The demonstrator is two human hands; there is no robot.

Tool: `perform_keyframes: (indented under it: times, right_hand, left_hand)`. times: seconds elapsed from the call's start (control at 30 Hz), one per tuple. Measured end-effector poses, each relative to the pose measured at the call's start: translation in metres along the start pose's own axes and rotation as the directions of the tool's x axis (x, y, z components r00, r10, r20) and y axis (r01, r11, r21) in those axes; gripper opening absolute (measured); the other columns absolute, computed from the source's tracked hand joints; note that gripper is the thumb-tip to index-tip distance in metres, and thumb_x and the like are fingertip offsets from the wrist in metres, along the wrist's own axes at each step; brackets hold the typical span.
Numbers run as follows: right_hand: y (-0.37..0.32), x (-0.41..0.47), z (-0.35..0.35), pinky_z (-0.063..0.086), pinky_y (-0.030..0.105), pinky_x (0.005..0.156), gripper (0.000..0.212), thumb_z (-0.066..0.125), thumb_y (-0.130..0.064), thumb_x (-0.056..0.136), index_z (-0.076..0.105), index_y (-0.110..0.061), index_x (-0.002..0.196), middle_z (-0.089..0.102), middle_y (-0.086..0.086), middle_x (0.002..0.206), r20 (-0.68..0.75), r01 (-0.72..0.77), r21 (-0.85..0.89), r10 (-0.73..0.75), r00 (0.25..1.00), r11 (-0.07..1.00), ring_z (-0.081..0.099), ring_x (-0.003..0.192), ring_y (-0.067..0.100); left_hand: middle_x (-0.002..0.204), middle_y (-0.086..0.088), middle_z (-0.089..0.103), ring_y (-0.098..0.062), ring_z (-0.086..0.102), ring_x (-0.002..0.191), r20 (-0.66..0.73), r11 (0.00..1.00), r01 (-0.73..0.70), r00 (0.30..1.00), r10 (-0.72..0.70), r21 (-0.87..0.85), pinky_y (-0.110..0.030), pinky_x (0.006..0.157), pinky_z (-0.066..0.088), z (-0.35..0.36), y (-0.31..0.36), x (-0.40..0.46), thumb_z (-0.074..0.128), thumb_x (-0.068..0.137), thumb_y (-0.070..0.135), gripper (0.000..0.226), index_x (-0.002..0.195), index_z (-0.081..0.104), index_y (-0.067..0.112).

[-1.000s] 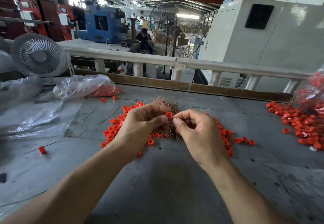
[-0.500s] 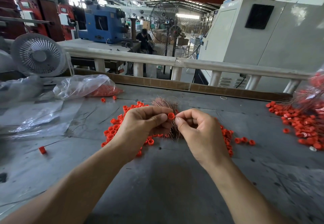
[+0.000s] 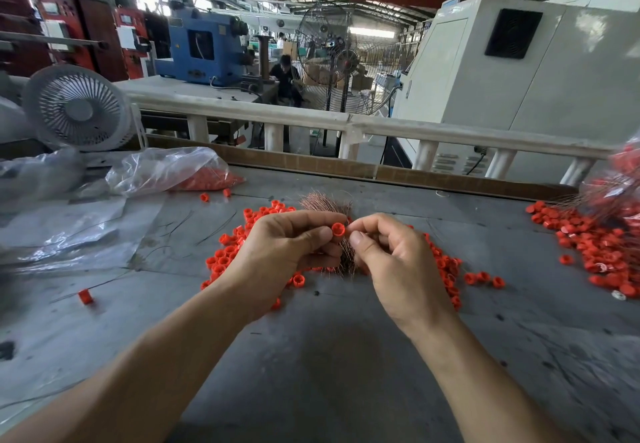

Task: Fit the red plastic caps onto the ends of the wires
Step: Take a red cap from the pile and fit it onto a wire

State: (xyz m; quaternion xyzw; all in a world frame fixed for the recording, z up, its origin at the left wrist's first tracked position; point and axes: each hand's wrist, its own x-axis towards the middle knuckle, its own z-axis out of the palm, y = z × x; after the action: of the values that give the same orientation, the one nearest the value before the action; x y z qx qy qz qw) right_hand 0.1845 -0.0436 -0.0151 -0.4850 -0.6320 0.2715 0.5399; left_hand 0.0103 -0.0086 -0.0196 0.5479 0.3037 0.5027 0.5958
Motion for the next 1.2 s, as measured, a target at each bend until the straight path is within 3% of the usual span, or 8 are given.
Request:
perform_keyframes:
  times: [0.2,0.33,0.47,0.57,0.77,0.93,1.07,1.2]
  right_hand:
    - [0.005,0.001,0.001,0.044,0.024,0.059,0.023,0.056,-0.014,0.101,0.070,-0.030,0.095,0.068,-0.005,0.073,0.007,-0.036,0.031,0.036,0.999,0.999,0.055,0.062,0.007]
    - [0.006,0.001,0.003,0.055,0.029,0.073,0.022,0.052,-0.014,0.102,0.070,-0.028,0.103,0.077,-0.002,0.090,0.042,-0.063,0.075,0.060,0.997,0.995,0.072,0.081,0.012]
    - [0.007,0.001,0.003,0.045,0.015,0.059,0.022,0.053,-0.015,0.103,0.067,-0.031,0.108,0.076,-0.008,0.088,0.047,-0.078,0.042,0.076,0.996,0.996,0.066,0.070,0.002]
    - [0.007,0.001,0.005,0.043,0.012,0.053,0.023,0.053,-0.010,0.104,0.066,-0.028,0.111,0.074,-0.010,0.081,0.056,-0.099,0.076,0.095,0.994,0.992,0.064,0.066,0.001]
    - [0.006,0.001,0.006,0.047,0.024,0.050,0.035,0.046,0.002,0.101,0.065,-0.023,0.117,0.074,-0.001,0.083,0.118,-0.145,0.112,0.132,0.984,0.983,0.064,0.063,0.015]
    - [0.004,-0.001,0.004,0.053,0.030,0.052,0.037,0.044,0.001,0.099,0.067,-0.025,0.111,0.077,0.002,0.089,0.165,-0.159,0.069,0.146,0.975,0.985,0.073,0.073,0.022]
    - [0.013,0.006,-0.003,0.056,0.033,0.063,0.018,0.062,-0.012,0.097,0.071,-0.028,0.098,0.076,-0.006,0.083,-0.068,-0.163,-0.162,0.154,0.986,0.973,0.072,0.074,0.010]
    - [0.020,0.013,-0.025,0.054,0.030,0.071,0.013,0.067,-0.019,0.090,0.071,-0.029,0.083,0.070,-0.015,0.077,-0.298,-0.221,-0.473,0.081,0.951,0.853,0.066,0.075,0.006]
  left_hand:
    - [0.094,-0.017,0.075,-0.026,0.072,0.088,0.008,0.999,0.011,1.000,-0.011,-0.041,-0.039,0.083,0.063,0.003,0.000,0.000,0.070,0.082,0.016,0.021,0.100,0.080,0.011]
    - [0.099,-0.022,0.074,-0.030,0.072,0.091,-0.020,0.998,0.009,1.000,-0.010,-0.055,-0.049,0.089,0.061,0.004,0.000,0.000,0.070,0.081,0.017,0.024,0.102,0.077,0.007]
    - [0.106,-0.023,0.075,-0.029,0.073,0.090,-0.021,0.998,0.003,1.000,-0.004,-0.056,-0.047,0.086,0.061,0.004,0.001,-0.001,0.069,0.083,0.016,0.025,0.105,0.077,0.005]
    - [0.108,-0.021,0.075,-0.028,0.074,0.089,-0.008,0.998,-0.002,1.000,0.002,-0.056,-0.044,0.084,0.063,0.004,0.002,-0.002,0.068,0.085,0.017,0.023,0.104,0.077,0.007]
    - [0.110,-0.022,0.075,-0.032,0.075,0.097,0.045,0.995,0.024,0.999,-0.020,-0.097,-0.037,0.079,0.064,0.005,0.005,-0.003,0.068,0.086,0.018,0.019,0.100,0.079,0.011]
    - [0.111,-0.024,0.074,-0.036,0.074,0.104,0.030,0.989,0.038,0.999,-0.034,-0.145,-0.036,0.082,0.063,0.005,0.003,-0.002,0.067,0.087,0.016,0.027,0.109,0.071,0.002]
    - [0.106,-0.024,0.075,-0.034,0.075,0.100,-0.006,0.988,0.036,0.999,-0.038,-0.149,-0.031,0.077,0.062,0.005,0.003,-0.001,0.064,0.092,0.011,0.020,0.108,0.068,0.000]
    - [0.106,-0.024,0.075,-0.034,0.074,0.102,-0.028,0.992,0.039,0.999,-0.043,-0.122,-0.035,0.082,0.063,0.003,0.002,-0.001,0.061,0.097,0.006,0.016,0.110,0.068,-0.001]
